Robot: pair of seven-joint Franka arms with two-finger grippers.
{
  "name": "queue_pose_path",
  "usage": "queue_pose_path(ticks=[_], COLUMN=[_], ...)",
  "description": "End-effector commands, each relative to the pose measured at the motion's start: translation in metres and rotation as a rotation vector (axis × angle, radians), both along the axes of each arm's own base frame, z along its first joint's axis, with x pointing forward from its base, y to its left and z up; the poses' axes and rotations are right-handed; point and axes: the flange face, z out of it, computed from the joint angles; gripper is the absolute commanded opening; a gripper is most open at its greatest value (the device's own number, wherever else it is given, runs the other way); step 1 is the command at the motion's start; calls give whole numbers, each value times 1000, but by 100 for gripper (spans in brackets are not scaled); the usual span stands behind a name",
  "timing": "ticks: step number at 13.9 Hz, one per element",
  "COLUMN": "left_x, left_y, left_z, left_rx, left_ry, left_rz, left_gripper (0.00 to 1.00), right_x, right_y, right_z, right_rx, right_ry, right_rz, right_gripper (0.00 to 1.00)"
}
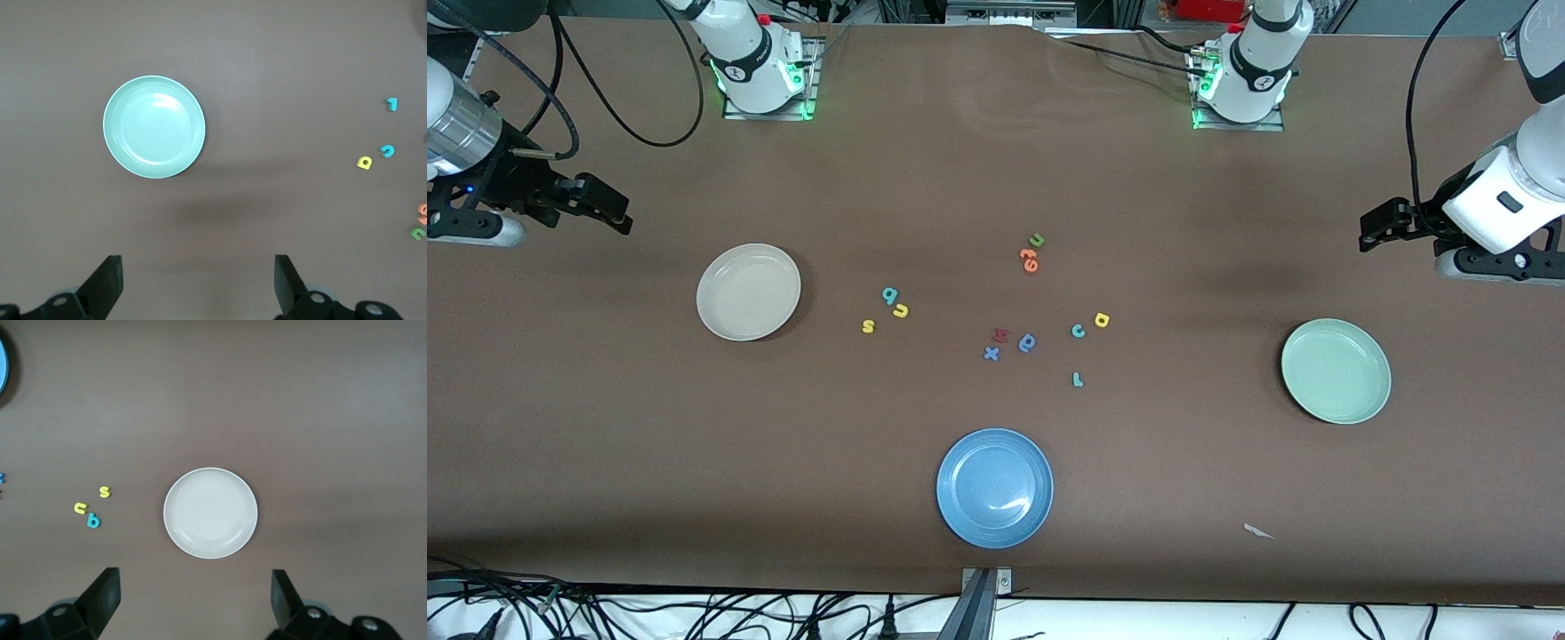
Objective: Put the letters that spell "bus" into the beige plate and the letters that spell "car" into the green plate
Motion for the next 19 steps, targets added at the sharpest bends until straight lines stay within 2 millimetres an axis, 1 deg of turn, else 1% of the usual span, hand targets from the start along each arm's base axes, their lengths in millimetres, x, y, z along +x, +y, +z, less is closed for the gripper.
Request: queue_pose_path(ticks=[1, 2, 4, 11, 15, 17, 19], left_x=[-1, -1, -1, -1, -2, -2, -3], left_y=[3, 3, 3, 3, 2, 3, 3], left_z=[7, 7, 7, 7, 8, 8, 9], left_rx=[30, 30, 30, 30, 30, 30, 30], left_ry=[3, 2, 2, 3, 6, 6, 5], left_rz=[-24, -24, -23, -24, -24, -22, -21], left_gripper=[100, 100, 100, 100, 100, 100, 100], right_x=[-2, -2, -2, -1, 3, 3, 5], right_y=[6, 13, 15, 9, 7, 7, 6], right_z=[4, 4, 4, 2, -4, -1, -3], right_rx=[-32, -68, -78, -68, -62, -62, -61], right_ry=[4, -1, 0, 7, 17, 18, 21], right_rz=[22, 42, 49, 104, 117, 146, 145], right_gripper=[100, 100, 100, 100, 100, 100, 100])
